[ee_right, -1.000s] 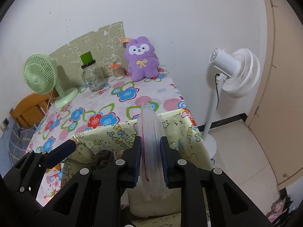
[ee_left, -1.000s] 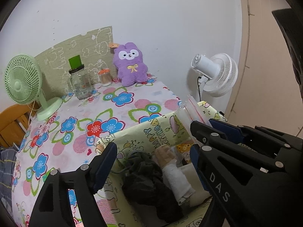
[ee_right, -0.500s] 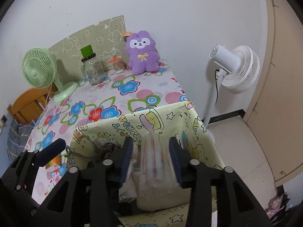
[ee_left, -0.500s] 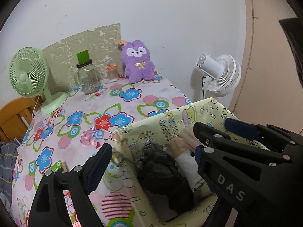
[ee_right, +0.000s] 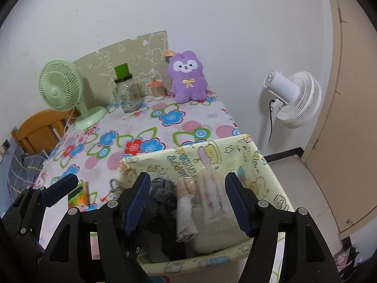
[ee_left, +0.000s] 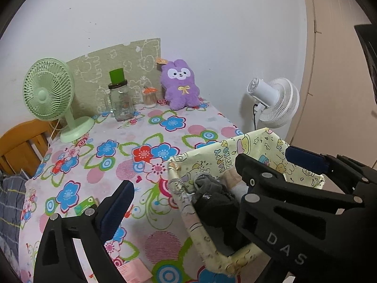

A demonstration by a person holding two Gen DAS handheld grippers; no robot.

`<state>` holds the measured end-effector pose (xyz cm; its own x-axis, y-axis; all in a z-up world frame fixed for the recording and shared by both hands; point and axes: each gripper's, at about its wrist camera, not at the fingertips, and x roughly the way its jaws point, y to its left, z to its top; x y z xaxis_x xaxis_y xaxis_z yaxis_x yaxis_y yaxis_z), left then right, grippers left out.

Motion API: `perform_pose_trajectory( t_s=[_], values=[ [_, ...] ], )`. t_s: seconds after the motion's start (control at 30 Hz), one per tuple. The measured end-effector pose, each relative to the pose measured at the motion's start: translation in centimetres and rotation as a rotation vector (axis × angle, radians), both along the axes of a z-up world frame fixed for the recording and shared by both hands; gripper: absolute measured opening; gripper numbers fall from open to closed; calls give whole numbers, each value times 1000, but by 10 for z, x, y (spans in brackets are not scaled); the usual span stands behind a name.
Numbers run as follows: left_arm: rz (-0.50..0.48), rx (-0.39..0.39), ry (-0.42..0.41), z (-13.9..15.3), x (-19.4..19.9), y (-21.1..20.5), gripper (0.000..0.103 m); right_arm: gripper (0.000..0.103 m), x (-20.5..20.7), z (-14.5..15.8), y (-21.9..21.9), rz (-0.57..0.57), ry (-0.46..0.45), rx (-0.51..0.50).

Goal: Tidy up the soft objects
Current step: 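Open both tools to drop the sock and packet into the box, then withdraw both tools from the box toward the items on the bed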

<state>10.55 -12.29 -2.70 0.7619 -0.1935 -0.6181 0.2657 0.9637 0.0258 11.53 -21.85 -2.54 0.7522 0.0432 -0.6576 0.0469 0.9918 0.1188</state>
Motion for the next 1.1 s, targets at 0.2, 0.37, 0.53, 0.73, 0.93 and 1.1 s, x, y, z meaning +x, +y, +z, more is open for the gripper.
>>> perform_pose_trajectory(
  t_s=[0.2, 0.37, 0.53, 0.73, 0.93, 1.1],
  values=[
    [10, -21, -30, 10, -14, 16, 102, 78, -12, 12, 17, 22, -43, -15],
    [21, -36, -49, 17, -24, 28, 102, 83, -23, 23, 31, 34, -80, -25],
    [32, -43, -72, 23, -37, 40, 103, 90, -36, 31, 44, 39, -115, -36],
    [40, -48, -89, 27, -48, 54, 103, 96, -49, 38, 61, 49, -140, -48],
    [48, -57, -105, 28, -57, 69, 103, 99, -59, 42, 77, 52, -171, -59],
    [60, -64, -105, 25, -63, 82, 103, 100, -65, 40, 89, 70, -169, -54]
  ],
)
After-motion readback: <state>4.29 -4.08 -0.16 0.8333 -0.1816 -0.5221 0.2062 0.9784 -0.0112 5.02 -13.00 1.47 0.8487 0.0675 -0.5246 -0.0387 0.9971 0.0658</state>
